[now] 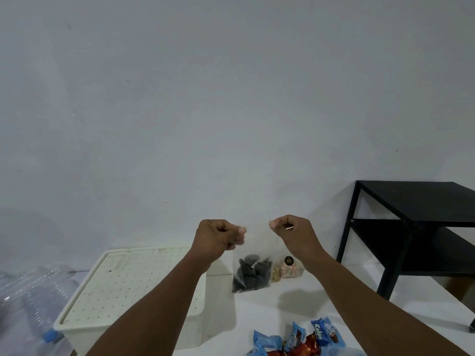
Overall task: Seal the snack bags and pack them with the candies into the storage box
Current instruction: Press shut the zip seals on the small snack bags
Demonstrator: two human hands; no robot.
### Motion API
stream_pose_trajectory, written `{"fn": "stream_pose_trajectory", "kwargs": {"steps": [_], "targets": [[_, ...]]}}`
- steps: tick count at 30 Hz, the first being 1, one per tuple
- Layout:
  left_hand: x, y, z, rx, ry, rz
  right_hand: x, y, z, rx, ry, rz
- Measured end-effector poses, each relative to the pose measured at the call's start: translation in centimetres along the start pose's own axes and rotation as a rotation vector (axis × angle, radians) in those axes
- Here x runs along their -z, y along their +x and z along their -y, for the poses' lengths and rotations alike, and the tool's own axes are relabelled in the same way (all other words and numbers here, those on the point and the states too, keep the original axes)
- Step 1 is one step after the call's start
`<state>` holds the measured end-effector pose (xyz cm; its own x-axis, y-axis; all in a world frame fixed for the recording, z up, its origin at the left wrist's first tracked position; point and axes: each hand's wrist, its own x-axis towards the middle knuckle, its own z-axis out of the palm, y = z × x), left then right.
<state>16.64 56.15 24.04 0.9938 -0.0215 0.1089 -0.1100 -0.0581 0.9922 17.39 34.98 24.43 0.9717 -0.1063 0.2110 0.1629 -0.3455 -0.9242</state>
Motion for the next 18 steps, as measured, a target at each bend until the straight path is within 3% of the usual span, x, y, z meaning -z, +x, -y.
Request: {"fn": "stream_pose_trajectory", "kwargs": {"steps": [3,6,8,15,18], "targets": [[-0.9,0.0,0.0,-0.059,0.025,-0.051,-0.8,0.1,0.1,-0.209,0.000,-0.176],[-1.5,0.0,0.2,-0.075,0.027,-0.054,-0.9,-0.2,0.9,-0.488,0.223,-0.101],[-1.9,-0.1,0.3,-0.068,0.042,-0.013,-0.8,-0.4,1.2,-0.582,0.327,-0.035],[-2.8,-1.3,0.3,-0.009,0.124,0.218,-0.5,0.0,1.1,-0.546,0.255,0.076],[-2.4,-1.2,0.3,0.092,0.080,0.189,-0.1,0.0,1.2,-0.428,0.160,0.208]]}}
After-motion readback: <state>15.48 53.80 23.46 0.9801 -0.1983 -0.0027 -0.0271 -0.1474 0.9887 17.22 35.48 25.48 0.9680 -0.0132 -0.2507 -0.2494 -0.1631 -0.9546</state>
